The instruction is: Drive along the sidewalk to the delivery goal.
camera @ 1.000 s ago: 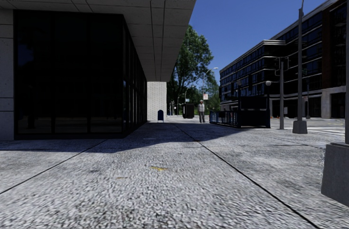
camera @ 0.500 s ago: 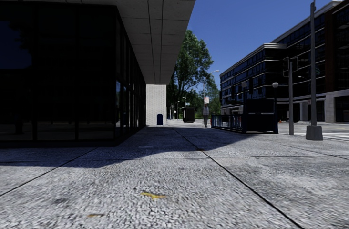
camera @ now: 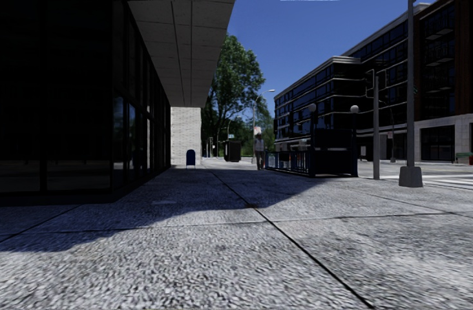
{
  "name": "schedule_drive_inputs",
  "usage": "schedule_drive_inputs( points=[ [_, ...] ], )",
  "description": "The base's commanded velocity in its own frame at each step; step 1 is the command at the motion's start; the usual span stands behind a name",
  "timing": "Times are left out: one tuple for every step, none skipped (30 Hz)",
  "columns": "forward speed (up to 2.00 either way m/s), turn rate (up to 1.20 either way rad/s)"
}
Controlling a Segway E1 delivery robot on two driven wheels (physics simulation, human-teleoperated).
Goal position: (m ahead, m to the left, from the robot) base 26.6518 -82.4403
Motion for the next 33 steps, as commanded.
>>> schedule_drive_inputs(
  points=[
    [2.00,-0.41],
    [2.00,-0.41],
    [2.00,-0.41],
    [2.00,-0.41],
    [2.00,-0.43],
    [2.00,-0.43],
    [2.00,-0.44],
    [2.00,-0.45],
    [2.00,-0.45],
    [2.00,-0.45],
    [2.00,-0.46],
    [2.00,-0.46],
    [2.00,-0.51],
    [2.00,-0.55],
    [2.00,-0.55],
    [2.00,-0.57],
    [2.00,-0.58],
    [2.00,-0.58],
    [2.00,-0.59],
    [2.00,-0.59],
    [2.00,-0.59],
    [2.00,-0.59],
    [2.00,-0.59],
    [2.00,-0.60],
    [2.00,-0.60],
    [2.00,-0.60],
    [2.00,-0.62],
    [2.00,-0.64],
    [2.00,-0.64],
    [2.00,-0.64],
    [2.00,-0.64],
    [2.00,-0.64],
    [2.00,-0.64]
  ],
)
